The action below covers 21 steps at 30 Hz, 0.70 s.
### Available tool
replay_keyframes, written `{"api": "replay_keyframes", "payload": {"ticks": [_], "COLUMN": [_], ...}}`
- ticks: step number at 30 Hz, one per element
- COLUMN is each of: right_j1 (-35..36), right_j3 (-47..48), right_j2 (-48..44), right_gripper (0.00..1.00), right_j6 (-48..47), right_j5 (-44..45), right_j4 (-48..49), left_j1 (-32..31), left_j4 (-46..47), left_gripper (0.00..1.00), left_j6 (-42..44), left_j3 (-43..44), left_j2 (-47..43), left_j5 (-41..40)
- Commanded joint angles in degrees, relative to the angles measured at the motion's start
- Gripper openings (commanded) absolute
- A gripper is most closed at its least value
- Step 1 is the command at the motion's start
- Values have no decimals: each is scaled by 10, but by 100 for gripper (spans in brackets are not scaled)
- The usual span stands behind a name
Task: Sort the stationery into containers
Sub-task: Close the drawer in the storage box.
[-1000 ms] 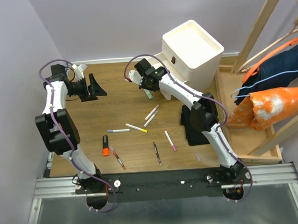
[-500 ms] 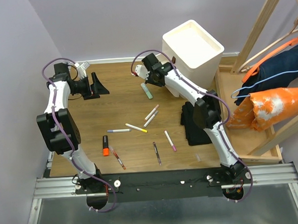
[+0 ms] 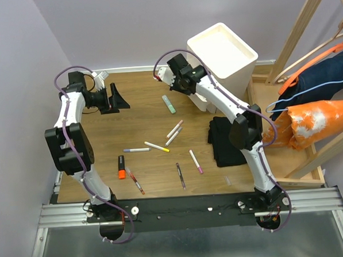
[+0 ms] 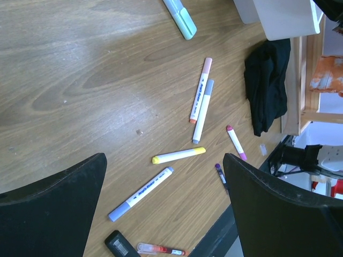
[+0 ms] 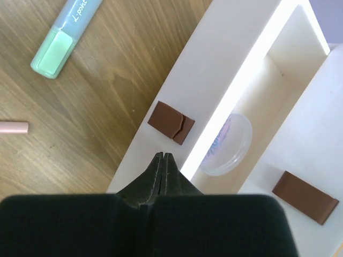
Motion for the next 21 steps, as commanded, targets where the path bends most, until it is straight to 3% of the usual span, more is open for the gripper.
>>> {"api": "replay_keyframes", "payload": {"ticks": [1, 21], "right_j1": [-5, -42], "right_j3": [-8, -7], "right_j2": [20, 47], "right_gripper": [1, 1], "right_j6": [-11, -53], "right_j5": [55, 148], "right_j4": [14, 92], "left_j1": [-14, -16], "left_j4": [7, 13], "left_gripper": [99, 99], "left_j6": [-5, -6], "left_j3": [19, 4], "left_j2": [17, 12], "left_j5": [5, 7]}}
